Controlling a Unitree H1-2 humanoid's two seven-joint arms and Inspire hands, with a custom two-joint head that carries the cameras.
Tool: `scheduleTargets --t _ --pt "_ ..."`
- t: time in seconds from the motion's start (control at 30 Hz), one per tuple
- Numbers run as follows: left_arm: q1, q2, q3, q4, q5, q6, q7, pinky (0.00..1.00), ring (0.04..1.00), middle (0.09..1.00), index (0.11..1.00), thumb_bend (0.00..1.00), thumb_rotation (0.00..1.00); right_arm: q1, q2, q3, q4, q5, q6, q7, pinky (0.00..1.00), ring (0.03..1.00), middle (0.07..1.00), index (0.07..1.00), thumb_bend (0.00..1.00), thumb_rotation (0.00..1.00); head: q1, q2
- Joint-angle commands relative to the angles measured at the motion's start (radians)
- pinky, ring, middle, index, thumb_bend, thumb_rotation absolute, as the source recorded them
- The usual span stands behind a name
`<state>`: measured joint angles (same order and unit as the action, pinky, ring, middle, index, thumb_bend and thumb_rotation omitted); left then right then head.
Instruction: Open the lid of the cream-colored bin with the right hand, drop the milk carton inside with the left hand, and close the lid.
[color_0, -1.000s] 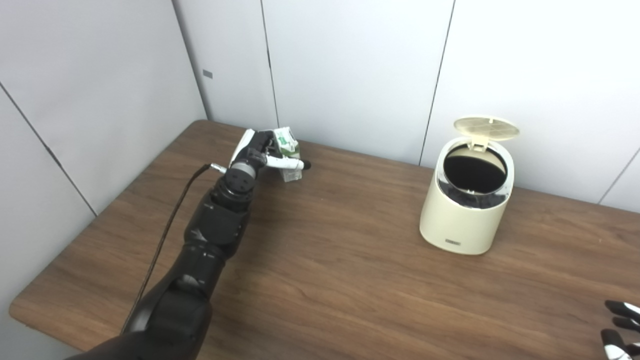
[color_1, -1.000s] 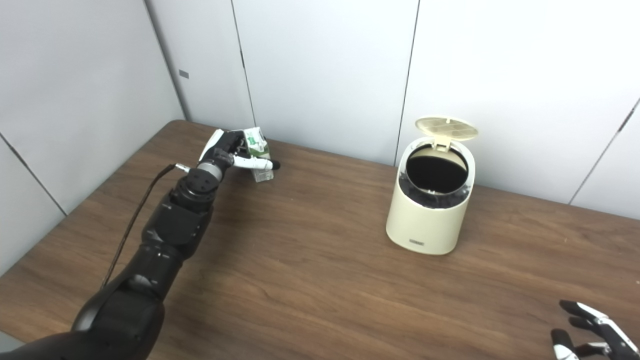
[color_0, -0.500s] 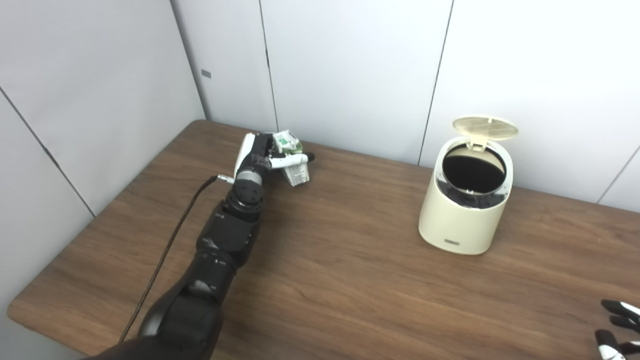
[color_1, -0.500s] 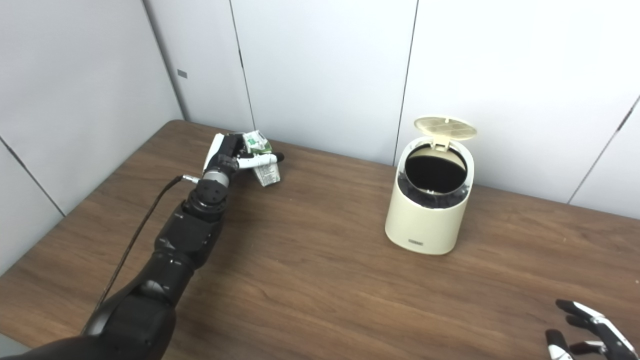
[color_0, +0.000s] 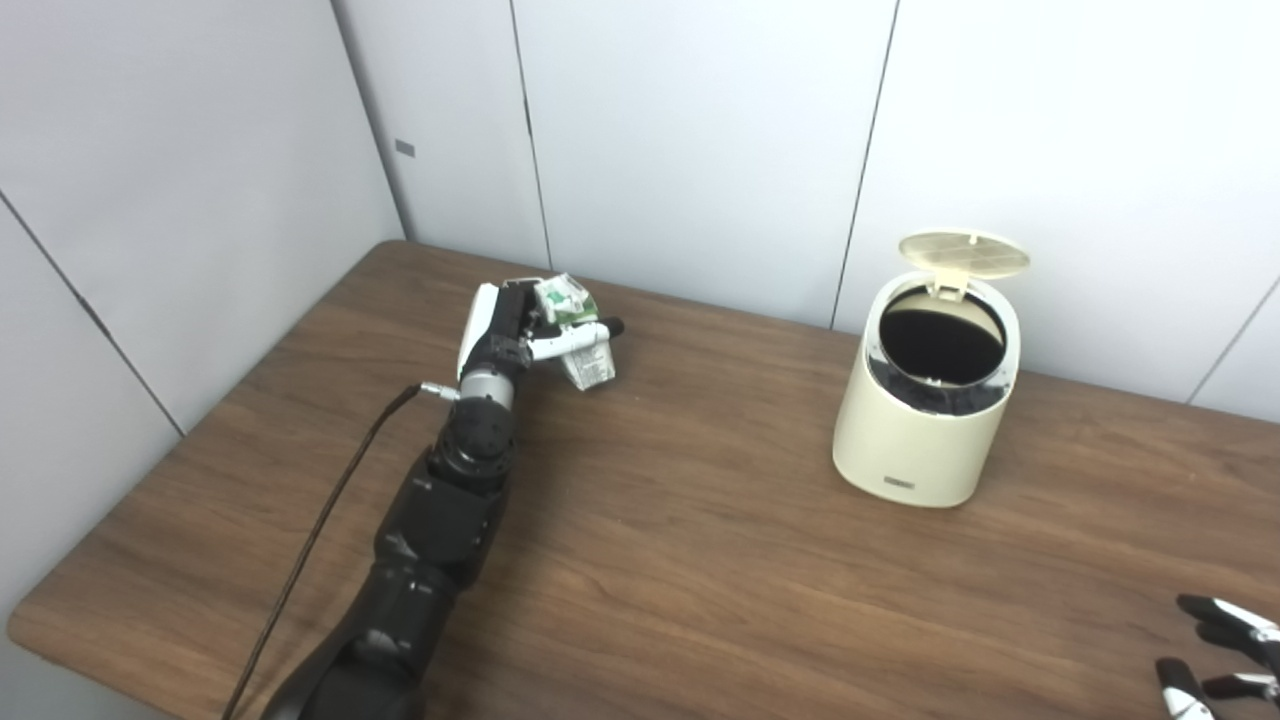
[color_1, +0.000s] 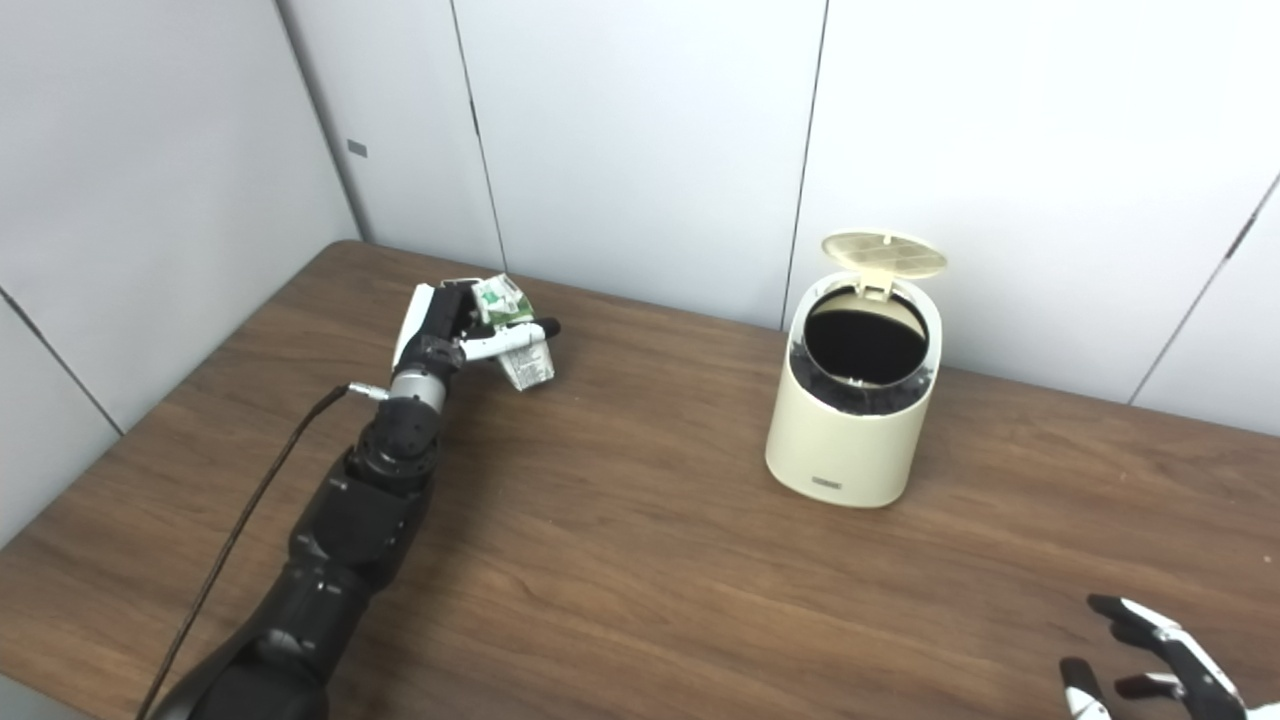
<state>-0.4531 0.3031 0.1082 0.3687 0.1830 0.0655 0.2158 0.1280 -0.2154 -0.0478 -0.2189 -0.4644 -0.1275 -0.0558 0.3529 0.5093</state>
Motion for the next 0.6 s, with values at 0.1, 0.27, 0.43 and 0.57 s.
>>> scheduleTargets --t 0.1,0.27,0.43,0.57 --pt "-0.037 0.014 -0.006 -0.159 0.051 -0.071 0.023 0.36 0.421 0.500 0.468 0.52 0.00 -0.065 0.002 0.020 0.042 -0.043 -0.052 -0.055 0.54 0.736 0.755 0.720 0.03 0.22 -0.037 -0.007" --pt "-0.014 -0.018 -0.021 -0.297 0.030 -0.071 -0.024 0.35 0.402 0.490 0.473 0.52 0.00 -0.089 0.042 0.034 0.034 -0.045 0.013 -0.045 0.60 0.767 0.785 0.762 0.04 0.01 -0.070 -0.018" --pt "-0.008 -0.050 -0.058 -0.374 0.029 -0.087 -0.074 0.34 0.395 0.486 0.475 0.52 0.00 -0.111 0.079 0.049 0.042 -0.066 0.031 -0.056 0.62 0.769 0.798 0.775 0.06 0.00 -0.128 -0.016" --pt "-0.009 -0.096 -0.074 -0.444 0.010 -0.082 -0.101 0.37 0.424 0.496 0.469 0.52 0.00 -0.120 0.094 0.056 0.044 -0.073 0.043 -0.060 0.64 0.779 0.804 0.777 0.09 0.00 -0.153 -0.011"
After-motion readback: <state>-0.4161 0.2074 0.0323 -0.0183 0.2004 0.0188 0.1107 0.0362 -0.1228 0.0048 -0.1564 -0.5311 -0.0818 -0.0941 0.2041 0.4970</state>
